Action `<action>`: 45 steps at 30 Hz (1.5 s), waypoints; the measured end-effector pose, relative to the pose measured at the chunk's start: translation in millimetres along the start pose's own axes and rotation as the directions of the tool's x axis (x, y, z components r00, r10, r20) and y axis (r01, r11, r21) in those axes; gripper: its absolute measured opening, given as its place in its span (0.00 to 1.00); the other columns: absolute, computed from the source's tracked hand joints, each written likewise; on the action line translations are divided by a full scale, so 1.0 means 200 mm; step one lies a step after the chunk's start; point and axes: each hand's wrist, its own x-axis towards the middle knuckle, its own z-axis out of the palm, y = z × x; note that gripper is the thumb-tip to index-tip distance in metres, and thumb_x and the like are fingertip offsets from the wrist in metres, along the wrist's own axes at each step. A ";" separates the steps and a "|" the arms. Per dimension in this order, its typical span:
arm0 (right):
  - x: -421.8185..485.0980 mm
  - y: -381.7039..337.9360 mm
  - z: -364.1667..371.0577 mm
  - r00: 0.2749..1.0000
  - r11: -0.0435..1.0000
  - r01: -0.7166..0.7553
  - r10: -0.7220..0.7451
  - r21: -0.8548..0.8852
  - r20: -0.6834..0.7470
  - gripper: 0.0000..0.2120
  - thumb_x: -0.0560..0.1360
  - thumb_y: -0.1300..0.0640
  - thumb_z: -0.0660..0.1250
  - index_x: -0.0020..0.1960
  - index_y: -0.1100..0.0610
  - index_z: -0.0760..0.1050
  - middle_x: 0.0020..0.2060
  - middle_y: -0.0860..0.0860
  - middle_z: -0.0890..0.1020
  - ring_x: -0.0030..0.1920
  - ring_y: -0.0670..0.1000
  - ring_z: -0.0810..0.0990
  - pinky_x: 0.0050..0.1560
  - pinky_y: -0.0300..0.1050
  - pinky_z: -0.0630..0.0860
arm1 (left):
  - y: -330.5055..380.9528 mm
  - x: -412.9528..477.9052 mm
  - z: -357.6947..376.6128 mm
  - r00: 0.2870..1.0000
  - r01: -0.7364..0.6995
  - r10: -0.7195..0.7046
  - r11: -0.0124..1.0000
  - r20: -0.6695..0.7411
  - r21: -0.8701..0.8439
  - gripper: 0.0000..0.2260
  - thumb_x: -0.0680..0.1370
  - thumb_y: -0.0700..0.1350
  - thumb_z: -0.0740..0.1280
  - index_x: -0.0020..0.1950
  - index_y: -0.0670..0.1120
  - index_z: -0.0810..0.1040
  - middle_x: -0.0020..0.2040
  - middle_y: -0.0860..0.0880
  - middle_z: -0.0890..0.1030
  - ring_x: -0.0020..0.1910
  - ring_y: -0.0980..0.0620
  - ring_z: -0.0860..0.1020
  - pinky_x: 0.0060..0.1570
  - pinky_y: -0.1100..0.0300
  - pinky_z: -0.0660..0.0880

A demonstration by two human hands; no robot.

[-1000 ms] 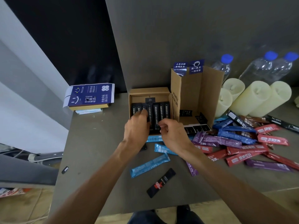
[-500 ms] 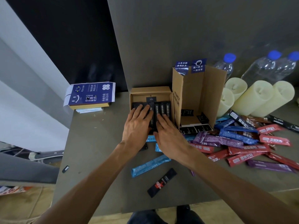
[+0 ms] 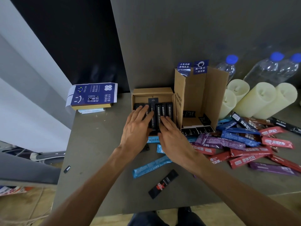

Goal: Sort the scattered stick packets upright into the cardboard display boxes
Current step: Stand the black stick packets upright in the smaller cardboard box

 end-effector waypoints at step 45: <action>-0.19 -0.15 -0.15 0.977 0.695 -0.198 0.195 0.691 0.084 0.05 0.78 0.61 0.70 0.50 0.53 0.82 0.40 0.46 0.84 0.38 0.45 0.83 0.39 0.40 0.81 | 0.04 -0.45 -0.31 0.698 0.461 -0.565 -0.114 0.439 -0.880 0.07 0.81 0.37 0.63 0.52 0.39 0.81 0.42 0.38 0.85 0.41 0.46 0.82 0.45 0.54 0.77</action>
